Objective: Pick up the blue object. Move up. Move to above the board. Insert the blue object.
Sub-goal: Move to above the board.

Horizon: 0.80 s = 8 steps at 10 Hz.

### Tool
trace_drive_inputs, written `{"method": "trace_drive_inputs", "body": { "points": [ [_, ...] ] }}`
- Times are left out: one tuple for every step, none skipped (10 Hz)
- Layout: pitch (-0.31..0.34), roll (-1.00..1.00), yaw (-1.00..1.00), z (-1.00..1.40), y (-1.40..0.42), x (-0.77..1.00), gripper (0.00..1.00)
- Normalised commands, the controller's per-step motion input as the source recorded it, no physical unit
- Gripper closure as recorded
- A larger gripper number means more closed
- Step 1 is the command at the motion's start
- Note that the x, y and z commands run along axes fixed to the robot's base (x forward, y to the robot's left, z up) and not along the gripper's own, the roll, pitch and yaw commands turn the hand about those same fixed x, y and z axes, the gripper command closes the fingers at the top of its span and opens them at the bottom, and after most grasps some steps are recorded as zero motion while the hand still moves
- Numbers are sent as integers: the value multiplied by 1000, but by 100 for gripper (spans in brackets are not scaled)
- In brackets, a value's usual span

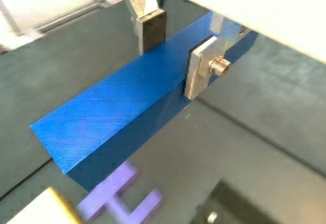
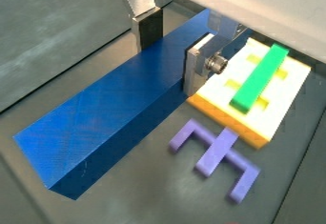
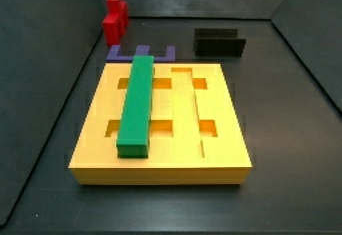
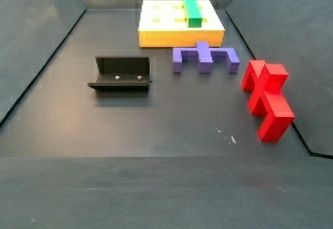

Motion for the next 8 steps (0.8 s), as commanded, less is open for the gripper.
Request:
{"method": "trace_drive_inputs", "body": {
  "points": [
    [25, 30, 61, 166, -1400, -60, 100],
    [16, 20, 41, 173, -1400, -65, 100],
    [21, -1, 28, 177, -1400, -64, 100],
    [32, 2, 22, 182, -1400, -55, 100],
    [53, 6, 16, 194, -1400, -44, 100],
    [85, 1, 13, 211, -1400, -24, 100],
    [99, 11, 14, 216, -1400, 1, 100],
    [136, 14, 13, 96, -596, 54, 100]
  ]
}}
